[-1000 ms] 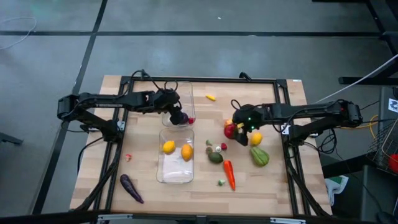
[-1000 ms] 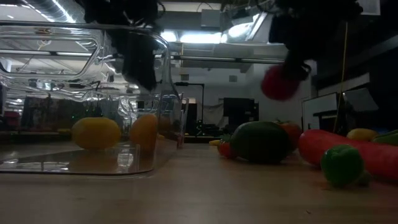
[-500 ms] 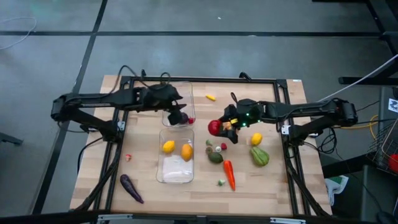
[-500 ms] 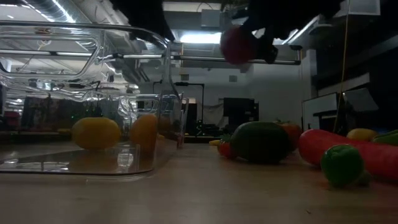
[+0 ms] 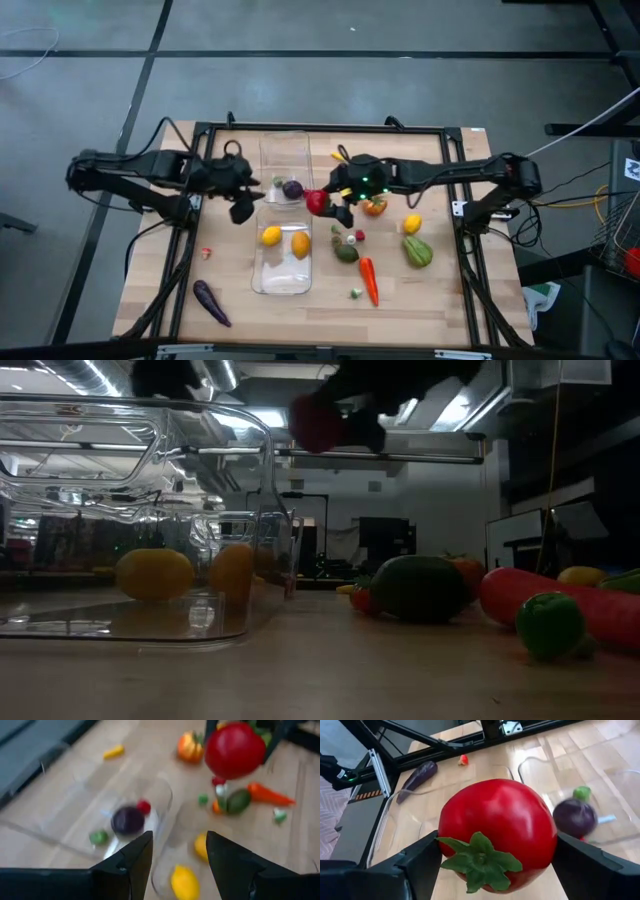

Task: Sort produce into baskets
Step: Put the red tomato into the bottom transparent bin

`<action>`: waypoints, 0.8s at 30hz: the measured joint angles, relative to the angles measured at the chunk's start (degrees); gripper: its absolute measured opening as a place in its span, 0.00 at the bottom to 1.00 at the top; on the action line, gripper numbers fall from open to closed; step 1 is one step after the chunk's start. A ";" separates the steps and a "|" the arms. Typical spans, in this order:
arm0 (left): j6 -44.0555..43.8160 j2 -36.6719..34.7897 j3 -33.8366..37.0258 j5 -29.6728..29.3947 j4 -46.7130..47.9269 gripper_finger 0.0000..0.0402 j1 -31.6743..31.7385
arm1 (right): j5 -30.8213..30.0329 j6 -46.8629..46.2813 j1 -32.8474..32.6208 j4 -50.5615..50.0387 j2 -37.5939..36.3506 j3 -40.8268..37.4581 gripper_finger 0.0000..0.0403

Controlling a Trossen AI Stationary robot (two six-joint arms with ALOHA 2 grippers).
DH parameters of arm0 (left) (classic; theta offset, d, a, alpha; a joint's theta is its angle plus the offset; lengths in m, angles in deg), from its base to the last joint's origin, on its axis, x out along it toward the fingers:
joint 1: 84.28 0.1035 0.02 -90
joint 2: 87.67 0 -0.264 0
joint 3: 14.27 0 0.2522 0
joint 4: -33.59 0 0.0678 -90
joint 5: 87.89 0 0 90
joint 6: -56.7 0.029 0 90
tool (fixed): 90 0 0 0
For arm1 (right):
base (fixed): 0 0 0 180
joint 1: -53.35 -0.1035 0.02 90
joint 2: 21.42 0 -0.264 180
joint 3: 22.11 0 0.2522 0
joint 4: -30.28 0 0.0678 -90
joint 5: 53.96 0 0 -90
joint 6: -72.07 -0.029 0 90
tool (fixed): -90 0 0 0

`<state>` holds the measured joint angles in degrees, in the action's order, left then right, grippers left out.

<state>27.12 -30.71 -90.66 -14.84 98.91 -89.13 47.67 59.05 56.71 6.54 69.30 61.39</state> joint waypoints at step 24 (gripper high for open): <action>-25.69 -1.34 16.68 -8.11 -3.70 0.45 -13.64 | -1.51 -1.62 -3.42 -0.09 20.31 12.34 0.81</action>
<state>1.43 -32.05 -73.98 -22.95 95.21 -102.77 46.16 57.44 53.29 6.45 89.61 73.73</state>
